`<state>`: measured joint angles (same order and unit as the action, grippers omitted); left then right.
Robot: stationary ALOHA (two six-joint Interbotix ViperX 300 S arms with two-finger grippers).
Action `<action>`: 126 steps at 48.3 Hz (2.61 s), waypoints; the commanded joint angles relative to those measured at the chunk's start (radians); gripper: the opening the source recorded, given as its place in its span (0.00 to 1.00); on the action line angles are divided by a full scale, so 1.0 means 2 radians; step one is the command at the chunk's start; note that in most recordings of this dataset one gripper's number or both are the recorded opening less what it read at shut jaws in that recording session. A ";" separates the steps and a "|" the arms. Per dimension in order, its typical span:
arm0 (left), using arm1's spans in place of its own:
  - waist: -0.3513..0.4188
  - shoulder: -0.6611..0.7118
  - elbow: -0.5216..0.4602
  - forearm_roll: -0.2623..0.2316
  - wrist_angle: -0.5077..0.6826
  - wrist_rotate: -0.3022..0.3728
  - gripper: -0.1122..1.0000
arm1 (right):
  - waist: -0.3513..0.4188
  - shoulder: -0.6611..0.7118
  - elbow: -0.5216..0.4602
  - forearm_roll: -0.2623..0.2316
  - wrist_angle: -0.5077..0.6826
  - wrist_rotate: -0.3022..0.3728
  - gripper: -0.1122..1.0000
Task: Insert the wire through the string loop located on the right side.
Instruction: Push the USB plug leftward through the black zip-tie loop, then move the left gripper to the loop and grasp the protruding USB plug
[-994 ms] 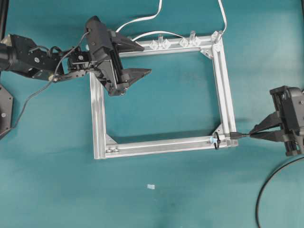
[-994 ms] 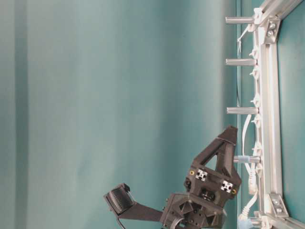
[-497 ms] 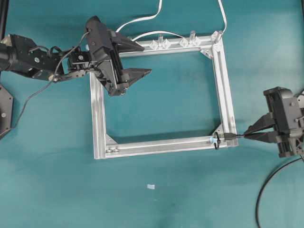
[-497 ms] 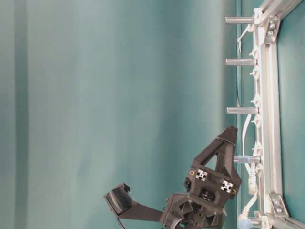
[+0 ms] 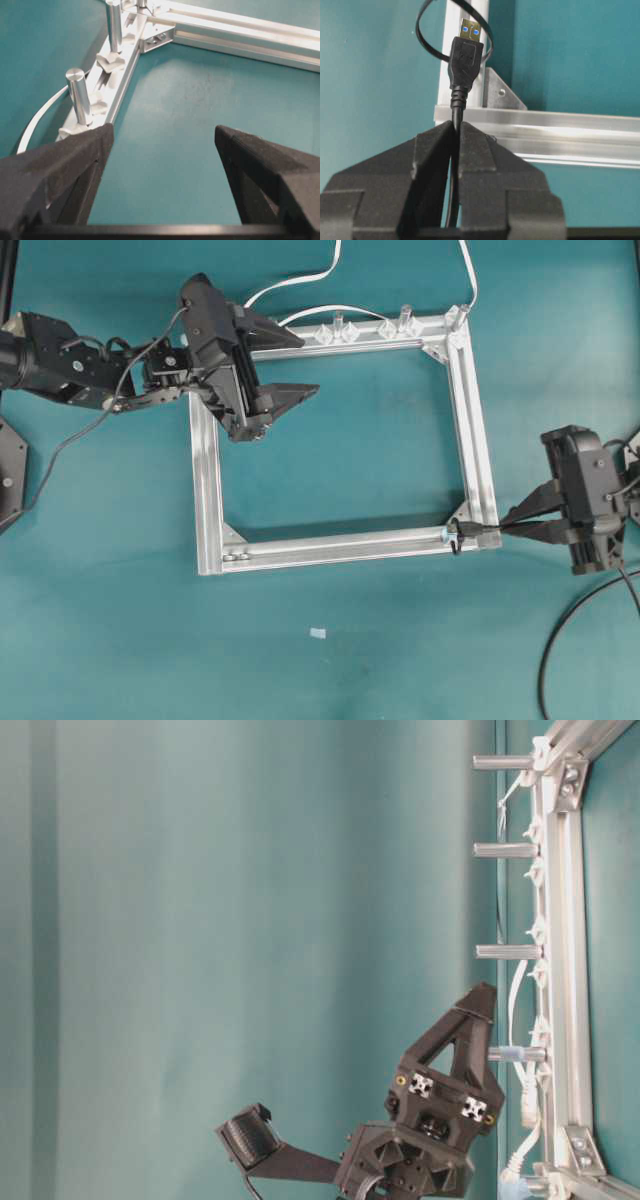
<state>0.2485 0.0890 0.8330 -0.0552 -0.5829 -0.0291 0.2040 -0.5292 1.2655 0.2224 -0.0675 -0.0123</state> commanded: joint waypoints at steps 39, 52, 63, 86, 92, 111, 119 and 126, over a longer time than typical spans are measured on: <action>-0.002 -0.011 -0.013 0.002 -0.002 -0.005 0.87 | 0.006 0.084 -0.066 -0.002 -0.027 0.000 0.03; -0.002 -0.011 -0.012 0.001 -0.002 -0.005 0.87 | 0.006 0.098 -0.076 -0.002 -0.038 0.000 0.03; -0.002 -0.012 -0.013 0.002 0.005 -0.005 0.87 | 0.006 0.099 -0.077 -0.002 -0.038 0.000 0.03; -0.093 -0.012 -0.044 -0.004 0.092 -0.024 0.87 | 0.006 0.100 -0.076 -0.002 -0.038 0.000 0.03; -0.116 -0.008 -0.048 -0.003 0.097 -0.059 0.87 | 0.006 0.100 -0.077 -0.001 -0.038 0.001 0.03; -0.175 -0.008 -0.050 -0.004 0.127 -0.123 0.87 | 0.006 0.100 -0.076 -0.002 -0.038 0.001 0.03; -0.181 -0.004 -0.059 -0.004 0.127 -0.123 0.87 | 0.006 0.100 -0.075 -0.002 -0.038 0.001 0.03; -0.185 0.024 -0.088 -0.004 0.127 -0.123 0.87 | 0.006 0.100 -0.074 -0.002 -0.038 0.001 0.03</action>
<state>-0.1150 0.1258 0.7041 -0.0629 -0.3252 -0.2684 0.2132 -0.3252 1.1290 0.2224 -0.1335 -0.0123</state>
